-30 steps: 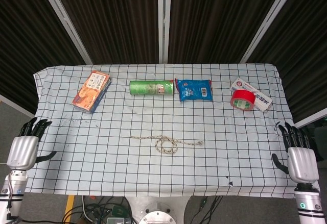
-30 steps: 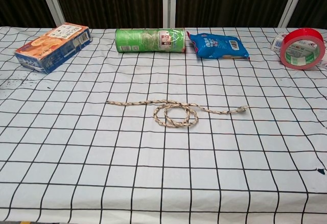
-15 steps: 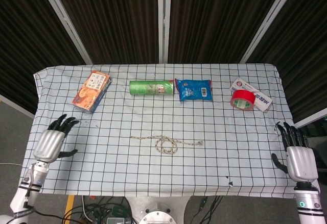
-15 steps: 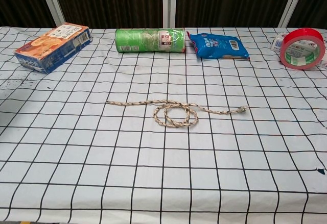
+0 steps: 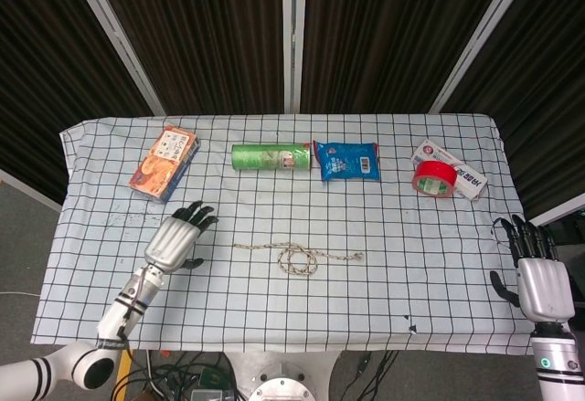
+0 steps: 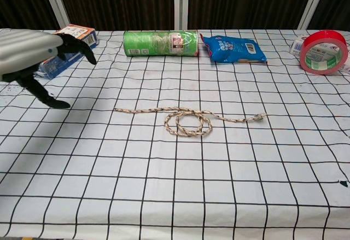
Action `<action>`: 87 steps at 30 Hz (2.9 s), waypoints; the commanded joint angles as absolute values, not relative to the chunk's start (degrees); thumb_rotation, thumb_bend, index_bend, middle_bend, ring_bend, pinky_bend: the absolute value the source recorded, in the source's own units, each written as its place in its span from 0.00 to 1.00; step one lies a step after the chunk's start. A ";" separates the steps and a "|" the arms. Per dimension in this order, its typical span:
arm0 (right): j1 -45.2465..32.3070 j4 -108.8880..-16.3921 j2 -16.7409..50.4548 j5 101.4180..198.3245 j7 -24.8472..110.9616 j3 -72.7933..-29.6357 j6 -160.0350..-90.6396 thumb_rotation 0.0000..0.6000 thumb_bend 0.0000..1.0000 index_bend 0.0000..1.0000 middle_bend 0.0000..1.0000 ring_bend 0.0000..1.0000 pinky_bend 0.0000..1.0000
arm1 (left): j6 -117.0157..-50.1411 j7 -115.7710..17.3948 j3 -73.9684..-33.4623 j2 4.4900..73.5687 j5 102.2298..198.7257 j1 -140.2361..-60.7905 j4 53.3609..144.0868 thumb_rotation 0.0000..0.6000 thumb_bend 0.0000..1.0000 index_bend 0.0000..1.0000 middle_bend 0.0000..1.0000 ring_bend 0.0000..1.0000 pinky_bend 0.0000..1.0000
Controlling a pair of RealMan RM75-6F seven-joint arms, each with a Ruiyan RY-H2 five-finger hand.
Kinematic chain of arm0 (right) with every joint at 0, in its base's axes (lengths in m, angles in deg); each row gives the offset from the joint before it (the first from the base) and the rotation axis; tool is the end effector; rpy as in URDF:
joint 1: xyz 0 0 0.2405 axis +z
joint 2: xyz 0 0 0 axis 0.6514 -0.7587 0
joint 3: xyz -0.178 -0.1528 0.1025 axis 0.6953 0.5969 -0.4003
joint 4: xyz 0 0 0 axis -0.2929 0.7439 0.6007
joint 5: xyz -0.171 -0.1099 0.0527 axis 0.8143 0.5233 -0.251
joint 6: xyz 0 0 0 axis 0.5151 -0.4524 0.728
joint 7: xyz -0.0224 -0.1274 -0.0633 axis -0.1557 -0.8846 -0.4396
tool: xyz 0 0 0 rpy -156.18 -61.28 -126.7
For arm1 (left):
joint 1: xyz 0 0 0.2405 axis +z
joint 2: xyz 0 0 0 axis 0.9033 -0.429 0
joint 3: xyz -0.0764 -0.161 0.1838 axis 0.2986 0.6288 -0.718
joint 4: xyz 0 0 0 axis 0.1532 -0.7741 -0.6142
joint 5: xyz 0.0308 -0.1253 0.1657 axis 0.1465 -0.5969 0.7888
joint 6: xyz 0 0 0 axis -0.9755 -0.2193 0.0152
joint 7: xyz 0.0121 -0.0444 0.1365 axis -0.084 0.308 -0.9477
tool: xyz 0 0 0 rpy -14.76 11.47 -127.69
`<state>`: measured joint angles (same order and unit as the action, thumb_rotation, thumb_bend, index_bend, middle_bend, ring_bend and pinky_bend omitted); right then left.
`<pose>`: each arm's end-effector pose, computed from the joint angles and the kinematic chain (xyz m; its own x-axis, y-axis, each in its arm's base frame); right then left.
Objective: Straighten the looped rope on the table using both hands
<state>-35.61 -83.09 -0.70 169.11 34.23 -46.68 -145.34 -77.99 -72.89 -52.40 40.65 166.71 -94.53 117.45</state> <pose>-0.3052 -0.1912 0.1542 0.4389 0.0172 0.8984 -0.8977 0.0501 0.4377 -0.1765 0.2928 0.0052 0.5147 0.1823 0.8377 0.8129 -0.4142 -0.4093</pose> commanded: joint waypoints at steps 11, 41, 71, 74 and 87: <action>-35.21 -81.45 -0.39 167.72 36.10 -47.37 -144.43 1.00 0.25 0.00 0.00 0.00 0.00 | -69.39 -83.48 -50.74 46.40 152.03 -103.81 114.92 1.00 0.11 0.32 0.16 0.10 0.27; -34.74 -76.84 1.28 166.78 40.44 -47.20 -142.66 1.00 0.25 0.00 0.00 0.00 0.00 | -68.97 -92.11 -53.39 52.00 132.75 -116.47 110.36 1.00 0.24 0.43 0.21 0.10 0.26; -34.48 -77.19 1.48 166.49 40.20 -47.40 -142.46 1.00 0.26 0.00 0.00 0.00 0.00 | -72.26 -88.60 -56.32 53.45 133.92 -116.40 108.47 1.00 0.28 0.52 0.26 0.10 0.26; -34.46 -77.15 1.48 166.48 40.40 -47.42 -142.41 1.00 0.26 0.00 0.00 0.00 0.00 | -72.08 -88.57 -56.27 53.60 133.67 -116.56 108.24 1.00 0.29 0.51 0.26 0.10 0.26; -34.38 -76.59 1.66 166.00 41.05 -47.52 -141.98 1.00 0.26 0.00 0.00 0.00 0.00 | -73.90 -89.92 -56.90 54.65 133.60 -116.59 107.78 1.00 0.35 0.57 0.28 0.10 0.26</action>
